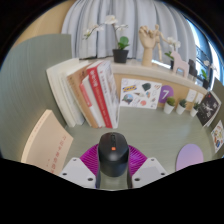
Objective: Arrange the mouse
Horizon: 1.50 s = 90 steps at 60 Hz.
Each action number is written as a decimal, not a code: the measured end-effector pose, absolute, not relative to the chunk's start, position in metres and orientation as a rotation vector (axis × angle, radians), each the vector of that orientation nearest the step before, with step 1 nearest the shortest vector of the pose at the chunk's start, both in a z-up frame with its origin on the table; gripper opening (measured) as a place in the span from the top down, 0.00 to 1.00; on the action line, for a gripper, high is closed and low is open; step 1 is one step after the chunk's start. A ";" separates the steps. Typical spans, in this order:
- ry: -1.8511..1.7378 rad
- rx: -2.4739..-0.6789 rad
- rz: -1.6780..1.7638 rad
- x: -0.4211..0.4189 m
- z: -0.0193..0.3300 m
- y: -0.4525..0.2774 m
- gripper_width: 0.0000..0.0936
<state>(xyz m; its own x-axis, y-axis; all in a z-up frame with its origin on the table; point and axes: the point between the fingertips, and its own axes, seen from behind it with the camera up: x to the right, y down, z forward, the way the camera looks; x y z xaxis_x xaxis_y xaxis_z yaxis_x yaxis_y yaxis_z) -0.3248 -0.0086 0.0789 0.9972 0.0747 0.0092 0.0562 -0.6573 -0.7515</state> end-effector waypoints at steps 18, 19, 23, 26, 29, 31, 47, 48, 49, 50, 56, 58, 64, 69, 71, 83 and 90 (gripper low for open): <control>-0.084 -2.073 -0.127 -0.124 0.216 -0.011 0.61; -0.085 -2.073 -0.133 -0.113 0.216 -0.012 0.62; -0.075 -2.076 -0.143 -0.076 0.209 -0.016 0.61; -0.055 -2.105 -0.123 -0.048 0.195 -0.019 0.61; -0.047 -2.147 -0.123 -0.025 0.173 -0.023 0.62; -0.040 -2.180 -0.133 -0.008 0.156 -0.027 0.62; 0.036 -2.375 -0.083 0.049 0.033 -0.052 0.62; 0.035 -2.384 -0.080 0.049 0.028 -0.053 0.61; 0.032 -2.390 -0.075 0.049 0.023 -0.054 0.62; 0.031 -2.397 -0.069 0.049 0.018 -0.056 0.61; 0.026 -2.439 -0.022 0.044 -0.007 -0.065 0.61; 0.023 -2.441 -0.021 0.044 -0.011 -0.067 0.61; 0.046 -2.414 -0.009 0.043 -0.011 -0.068 0.56; 0.041 -2.411 -0.019 0.043 -0.013 -0.068 0.49; 0.048 -2.415 -0.018 0.044 -0.014 -0.068 0.46; 0.034 -2.452 -0.069 0.052 -0.008 -0.072 0.08; 0.046 -2.434 -0.084 0.051 0.021 -0.074 0.07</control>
